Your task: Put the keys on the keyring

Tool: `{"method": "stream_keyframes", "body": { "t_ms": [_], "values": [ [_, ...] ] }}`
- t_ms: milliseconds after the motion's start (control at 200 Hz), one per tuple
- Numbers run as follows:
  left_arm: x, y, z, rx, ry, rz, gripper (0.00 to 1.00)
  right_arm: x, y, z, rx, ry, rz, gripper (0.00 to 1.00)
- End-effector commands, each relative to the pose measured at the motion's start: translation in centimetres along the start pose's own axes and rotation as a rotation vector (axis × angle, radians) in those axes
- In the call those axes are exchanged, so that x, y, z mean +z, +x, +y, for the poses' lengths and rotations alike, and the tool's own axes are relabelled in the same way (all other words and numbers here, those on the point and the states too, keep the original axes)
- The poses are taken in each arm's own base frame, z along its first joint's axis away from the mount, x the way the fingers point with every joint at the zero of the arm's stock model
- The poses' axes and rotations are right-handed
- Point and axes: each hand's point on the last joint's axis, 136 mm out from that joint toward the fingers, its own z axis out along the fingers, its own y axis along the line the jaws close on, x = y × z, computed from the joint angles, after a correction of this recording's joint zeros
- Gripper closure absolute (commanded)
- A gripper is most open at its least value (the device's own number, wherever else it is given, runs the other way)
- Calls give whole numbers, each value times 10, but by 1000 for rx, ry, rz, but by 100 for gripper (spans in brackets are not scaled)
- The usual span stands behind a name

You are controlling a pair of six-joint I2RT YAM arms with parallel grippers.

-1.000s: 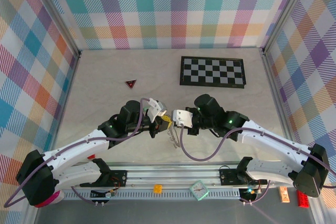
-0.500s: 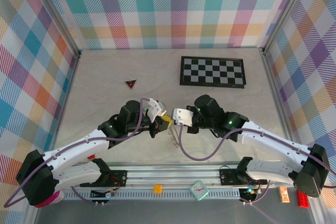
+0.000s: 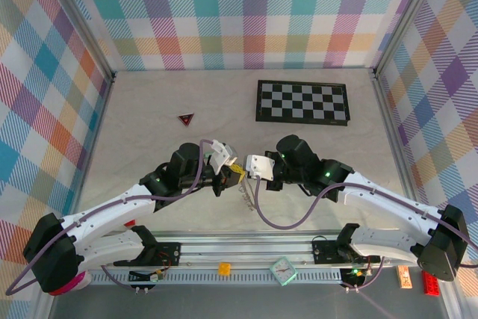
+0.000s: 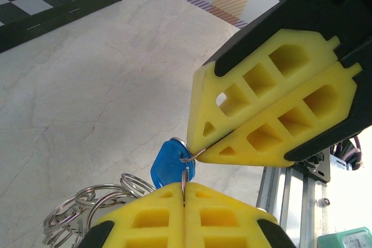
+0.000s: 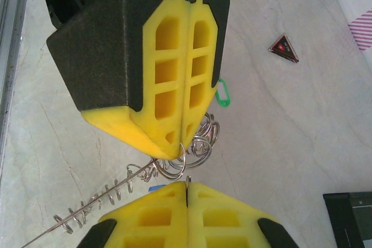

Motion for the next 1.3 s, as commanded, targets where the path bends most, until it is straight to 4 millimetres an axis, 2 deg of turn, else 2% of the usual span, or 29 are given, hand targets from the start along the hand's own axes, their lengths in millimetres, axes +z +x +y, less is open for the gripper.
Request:
{"method": "stream_keyframes", "body": {
  "t_ms": [0, 545, 935, 960, 1020, 1070, 1165, 1295],
  "values": [
    [0, -18, -12, 19, 42, -55, 100, 2, -10, 1, -2, -8, -43, 100],
    [1, -16, -8, 16, 23, -55, 100, 0, -7, 18, -16, -92, -35, 100],
    [1, -27, -14, 20, 57, -109, 100, 1, -11, 34, -3, -179, -60, 100],
    [1, -28, -15, 24, 62, -114, 100, 1, -11, 35, 0, -183, -62, 95],
    [0, -29, -16, 36, 68, -125, 100, -1, -11, 36, 8, -187, -64, 76],
    [0, -30, -18, 55, 78, -135, 100, -3, -10, 35, 20, -177, -58, 65],
    [-2, -31, -20, 101, 87, -161, 100, -12, -8, 33, 58, -145, -60, 59],
    [-2, -29, -22, 170, 92, -191, 100, -32, -6, 28, 144, -81, -103, 55]
  ]
}}
